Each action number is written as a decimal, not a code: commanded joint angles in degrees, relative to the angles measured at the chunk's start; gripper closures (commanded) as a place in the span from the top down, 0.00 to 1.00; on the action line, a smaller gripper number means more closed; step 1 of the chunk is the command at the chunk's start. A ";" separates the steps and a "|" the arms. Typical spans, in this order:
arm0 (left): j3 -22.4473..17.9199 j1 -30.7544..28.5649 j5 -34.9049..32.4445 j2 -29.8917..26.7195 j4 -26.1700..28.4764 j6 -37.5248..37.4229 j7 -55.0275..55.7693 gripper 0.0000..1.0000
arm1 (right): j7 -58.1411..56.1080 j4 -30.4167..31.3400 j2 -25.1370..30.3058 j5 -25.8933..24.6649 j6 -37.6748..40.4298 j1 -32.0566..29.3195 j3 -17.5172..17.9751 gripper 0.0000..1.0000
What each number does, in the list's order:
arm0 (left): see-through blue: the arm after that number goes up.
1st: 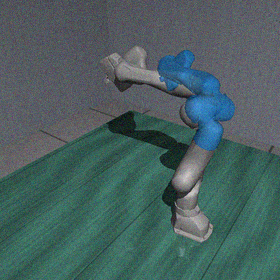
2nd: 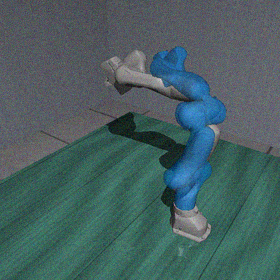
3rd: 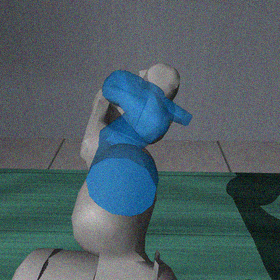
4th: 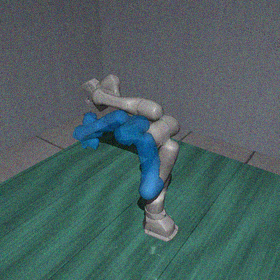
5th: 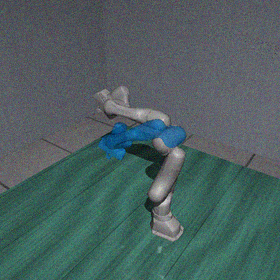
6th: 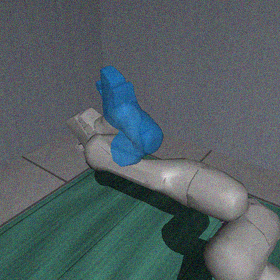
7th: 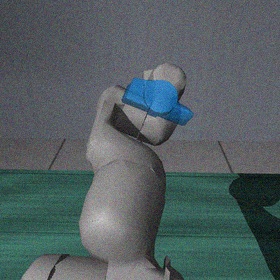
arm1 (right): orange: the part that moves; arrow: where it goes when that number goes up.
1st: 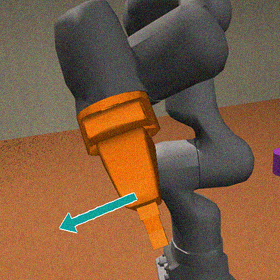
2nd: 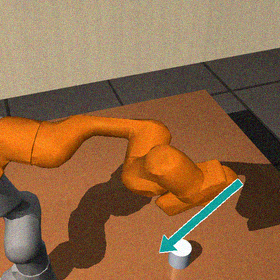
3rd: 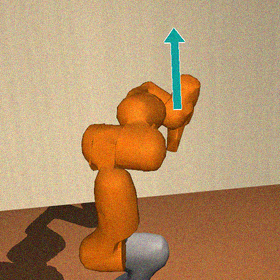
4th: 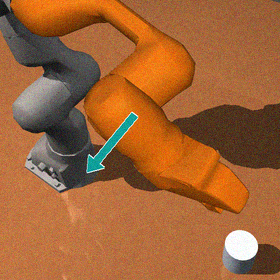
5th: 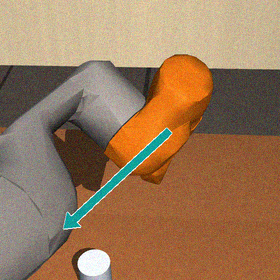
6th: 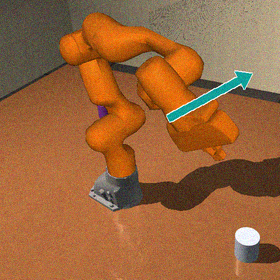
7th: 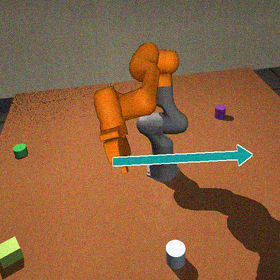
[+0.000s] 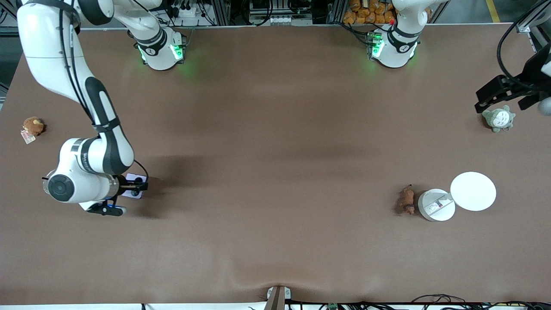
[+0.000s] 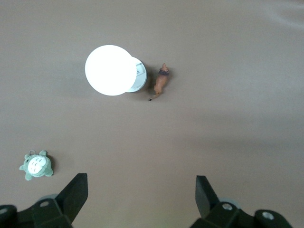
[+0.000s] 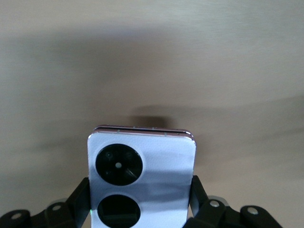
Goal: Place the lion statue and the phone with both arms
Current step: 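Carry the phone toward the glass cup while the left gripper retracts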
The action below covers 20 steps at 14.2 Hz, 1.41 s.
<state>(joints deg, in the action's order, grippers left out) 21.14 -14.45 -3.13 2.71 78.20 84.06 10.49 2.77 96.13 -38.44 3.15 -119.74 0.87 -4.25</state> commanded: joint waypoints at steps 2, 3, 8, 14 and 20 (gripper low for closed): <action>-15.75 13.89 1.19 -3.41 2.83 -0.65 -0.21 1.00 | -1.63 2.13 0.91 -0.77 -2.34 -2.62 1.18 0.00; -17.78 15.57 1.20 -4.29 3.71 -0.83 -0.21 1.00 | -2.59 2.48 0.91 -0.77 -2.60 -3.15 1.18 0.00; -19.03 16.03 1.20 -6.58 7.23 -0.66 -0.21 1.00 | -7.61 2.66 0.03 -0.69 -4.80 -5.26 1.18 0.00; -19.12 15.94 1.20 -6.32 7.06 -0.66 -0.21 1.00 | -7.61 4.16 0.11 -0.77 -7.62 -5.00 1.18 1.00; -19.21 15.77 1.20 -5.79 6.88 0.48 -0.30 1.00 | -7.26 -12.95 0.47 0.10 15.63 -2.46 1.70 1.00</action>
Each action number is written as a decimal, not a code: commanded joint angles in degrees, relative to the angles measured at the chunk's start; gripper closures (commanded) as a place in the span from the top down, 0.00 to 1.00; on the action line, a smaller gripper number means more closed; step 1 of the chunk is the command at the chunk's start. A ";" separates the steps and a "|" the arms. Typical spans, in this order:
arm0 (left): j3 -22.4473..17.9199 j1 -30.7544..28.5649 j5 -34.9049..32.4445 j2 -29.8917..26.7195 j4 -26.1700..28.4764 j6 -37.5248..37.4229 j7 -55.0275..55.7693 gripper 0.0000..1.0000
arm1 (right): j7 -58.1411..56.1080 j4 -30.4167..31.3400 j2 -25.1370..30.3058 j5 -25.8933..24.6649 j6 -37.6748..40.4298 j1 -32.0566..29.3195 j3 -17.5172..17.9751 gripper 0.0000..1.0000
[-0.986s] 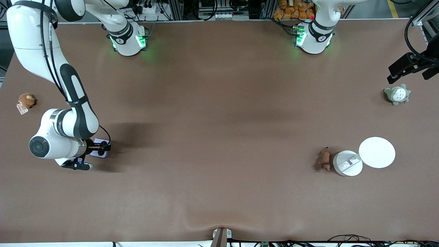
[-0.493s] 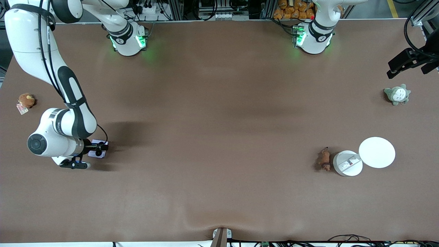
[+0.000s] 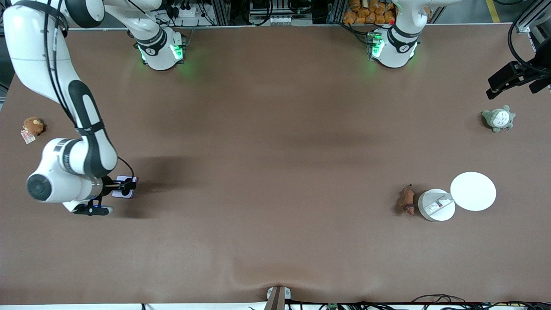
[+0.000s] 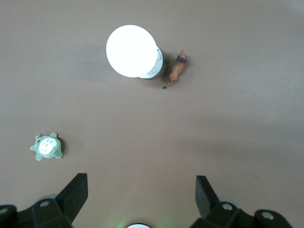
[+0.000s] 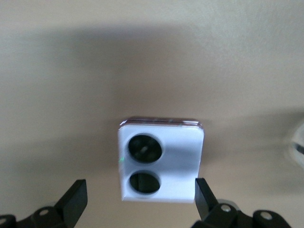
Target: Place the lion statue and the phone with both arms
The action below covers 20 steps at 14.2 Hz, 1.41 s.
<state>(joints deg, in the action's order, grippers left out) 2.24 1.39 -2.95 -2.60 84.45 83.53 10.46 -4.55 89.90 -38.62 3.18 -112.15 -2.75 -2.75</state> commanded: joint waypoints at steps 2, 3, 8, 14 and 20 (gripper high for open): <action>-0.31 -0.07 1.02 -0.39 0.54 1.11 -0.27 1.00 | -0.29 -11.66 0.65 -0.01 12.46 2.04 0.38 1.00; -0.31 -0.07 1.02 -0.39 0.54 1.11 -0.27 1.00 | -0.38 -14.21 0.91 -0.10 13.87 2.31 1.08 1.00; -0.31 -0.42 1.02 -0.74 0.71 0.85 -0.36 1.00 | -0.38 -31.00 2.13 -0.37 28.37 2.57 3.63 1.00; -0.31 -0.51 1.11 -1.01 0.71 0.67 -0.44 1.00 | -0.20 -31.81 12.67 -0.28 36.29 3.27 3.98 1.00; -0.31 -0.86 1.11 -1.27 0.71 0.23 -0.44 1.00 | 4.71 -26.57 28.22 -0.72 46.14 3.89 4.78 1.00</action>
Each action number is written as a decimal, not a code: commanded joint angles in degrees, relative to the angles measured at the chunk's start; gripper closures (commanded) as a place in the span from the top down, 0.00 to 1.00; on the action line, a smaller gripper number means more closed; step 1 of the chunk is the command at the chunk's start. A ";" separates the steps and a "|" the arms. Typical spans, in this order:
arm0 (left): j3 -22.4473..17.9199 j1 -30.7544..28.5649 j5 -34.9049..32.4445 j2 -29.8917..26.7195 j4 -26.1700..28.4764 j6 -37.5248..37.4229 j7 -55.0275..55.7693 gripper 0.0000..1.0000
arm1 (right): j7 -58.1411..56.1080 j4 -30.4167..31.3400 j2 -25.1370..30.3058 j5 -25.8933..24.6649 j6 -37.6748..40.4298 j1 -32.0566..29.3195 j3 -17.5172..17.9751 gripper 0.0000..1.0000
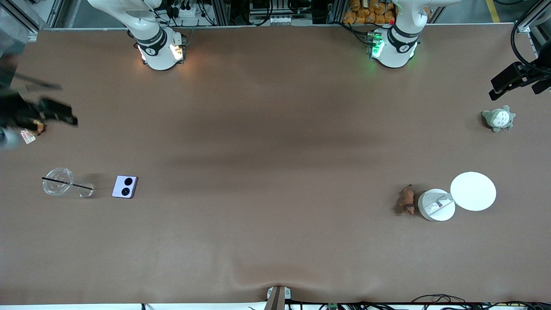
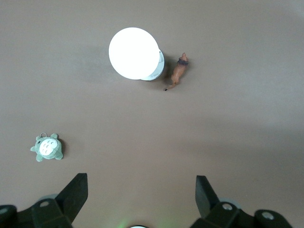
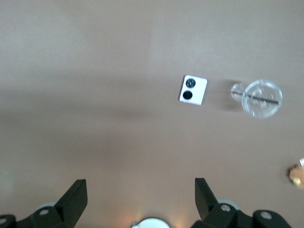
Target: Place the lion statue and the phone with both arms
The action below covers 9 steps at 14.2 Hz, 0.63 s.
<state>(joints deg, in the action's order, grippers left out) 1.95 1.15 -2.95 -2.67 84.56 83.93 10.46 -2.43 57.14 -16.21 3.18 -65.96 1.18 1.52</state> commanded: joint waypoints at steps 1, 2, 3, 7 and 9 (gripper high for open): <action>-0.01 -0.62 1.10 -1.20 0.60 -0.17 -0.44 1.00 | 2.78 10.84 9.84 -0.81 -1.26 -0.12 0.32 1.00; -0.01 -0.62 1.10 -1.20 0.60 -0.17 -0.44 1.00 | 2.78 16.37 14.15 -0.81 -3.54 -0.21 0.06 1.00; -0.01 -0.62 1.10 -1.20 0.60 -0.17 -0.44 1.00 | 2.78 23.65 19.41 -0.81 -6.43 -0.12 -0.03 1.00; 0.08 -0.53 1.10 -1.11 0.60 -0.17 -0.44 1.00 | 1.73 34.89 27.11 -0.98 -11.12 -0.03 -0.12 1.00; 0.16 -0.53 1.10 -1.11 0.69 -0.17 -0.44 1.00 | -1.33 31.48 24.67 -2.64 -11.38 -0.03 -0.03 1.00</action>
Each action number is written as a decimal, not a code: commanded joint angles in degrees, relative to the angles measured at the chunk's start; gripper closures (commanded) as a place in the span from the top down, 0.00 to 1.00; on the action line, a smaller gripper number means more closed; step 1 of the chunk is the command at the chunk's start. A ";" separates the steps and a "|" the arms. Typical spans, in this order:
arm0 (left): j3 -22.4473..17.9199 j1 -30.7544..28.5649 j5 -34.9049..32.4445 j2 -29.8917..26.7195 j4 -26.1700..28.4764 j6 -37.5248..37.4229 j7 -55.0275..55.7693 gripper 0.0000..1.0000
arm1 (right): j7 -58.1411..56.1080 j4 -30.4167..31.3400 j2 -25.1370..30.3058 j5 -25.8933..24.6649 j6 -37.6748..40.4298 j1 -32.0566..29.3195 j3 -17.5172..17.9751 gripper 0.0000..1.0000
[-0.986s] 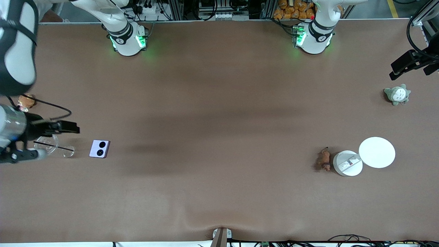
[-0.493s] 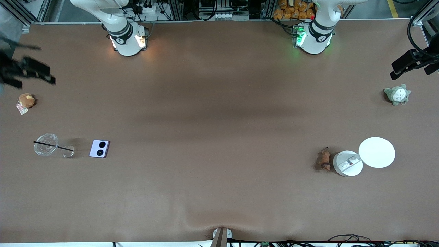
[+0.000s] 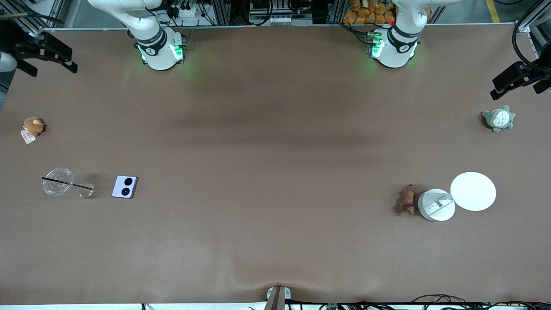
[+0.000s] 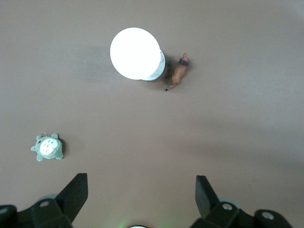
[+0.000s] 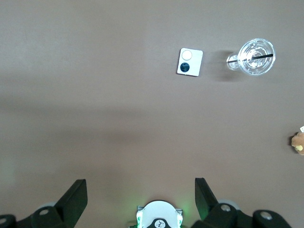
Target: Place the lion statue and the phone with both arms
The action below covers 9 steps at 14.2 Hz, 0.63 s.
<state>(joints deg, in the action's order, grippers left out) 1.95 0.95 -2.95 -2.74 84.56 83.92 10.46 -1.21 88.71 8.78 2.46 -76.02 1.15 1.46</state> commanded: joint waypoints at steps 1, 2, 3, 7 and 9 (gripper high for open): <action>0.16 -0.33 1.10 -1.03 0.69 -0.16 -0.44 1.00 | -4.14 -2.90 -2.34 -2.54 -1.24 -0.01 0.03 1.00; 0.16 -0.42 1.19 -1.03 0.69 -0.16 -0.53 1.00 | -4.42 -4.76 -4.10 -2.54 -1.15 -0.19 0.03 1.00; 0.16 -0.42 1.19 -1.12 0.78 -0.25 -0.53 1.00 | -4.51 -5.12 -4.56 -2.37 -1.23 -0.36 -0.05 1.00; 0.07 -0.42 1.19 -1.03 0.87 -0.87 -0.44 1.00 | -4.59 -5.83 -5.96 -2.54 -1.41 -0.28 -0.76 1.00; 0.07 -0.42 1.19 -1.03 0.69 -0.78 -0.44 1.00 | -4.60 -7.41 -7.19 -2.28 -1.24 -0.28 -0.85 1.00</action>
<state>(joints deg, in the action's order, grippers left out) 1.97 0.95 -2.95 -2.74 84.65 83.45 10.46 -5.00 84.42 3.38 0.89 -78.09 1.11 0.55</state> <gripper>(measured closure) 0.000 0.000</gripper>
